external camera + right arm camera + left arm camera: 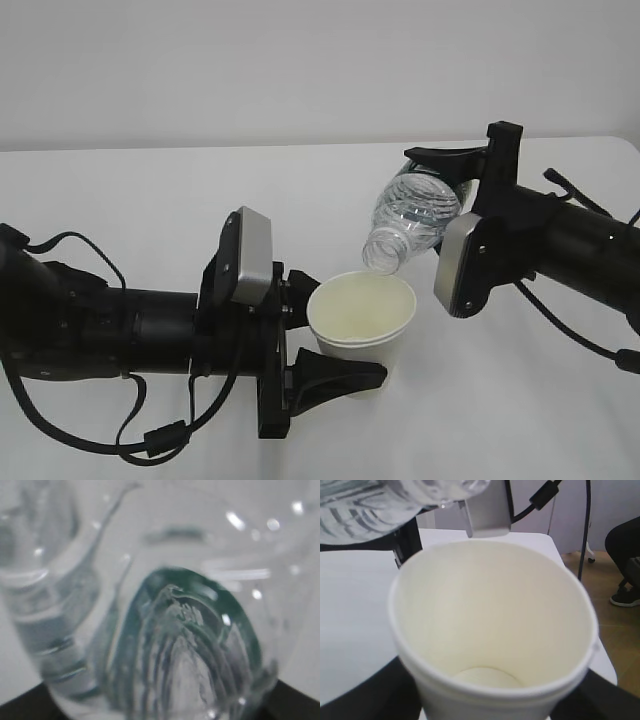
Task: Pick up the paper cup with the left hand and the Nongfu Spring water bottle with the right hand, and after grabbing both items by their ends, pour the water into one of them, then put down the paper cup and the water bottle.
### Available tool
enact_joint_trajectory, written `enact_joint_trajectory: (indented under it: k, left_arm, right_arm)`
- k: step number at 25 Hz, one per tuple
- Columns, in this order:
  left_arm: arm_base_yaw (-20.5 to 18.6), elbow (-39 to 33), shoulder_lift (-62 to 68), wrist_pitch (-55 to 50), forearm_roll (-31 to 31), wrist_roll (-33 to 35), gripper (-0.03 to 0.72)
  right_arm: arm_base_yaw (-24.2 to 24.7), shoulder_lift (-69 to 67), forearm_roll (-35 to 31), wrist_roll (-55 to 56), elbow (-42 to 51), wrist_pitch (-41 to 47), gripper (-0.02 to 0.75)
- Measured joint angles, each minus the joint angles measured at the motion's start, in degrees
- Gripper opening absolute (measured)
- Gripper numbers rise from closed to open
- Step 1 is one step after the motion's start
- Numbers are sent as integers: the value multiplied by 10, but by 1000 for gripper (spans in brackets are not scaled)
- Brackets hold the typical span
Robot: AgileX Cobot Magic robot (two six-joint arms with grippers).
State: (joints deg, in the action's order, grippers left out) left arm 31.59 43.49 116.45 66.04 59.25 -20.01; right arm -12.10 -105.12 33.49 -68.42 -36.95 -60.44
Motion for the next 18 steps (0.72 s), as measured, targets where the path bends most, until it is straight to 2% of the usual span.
enact_joint_trajectory:
  k: [18]
  left_arm:
    - [0,0,0,0,0,15,482]
  right_arm:
    - [0,0,-19,-48,0,-25,449]
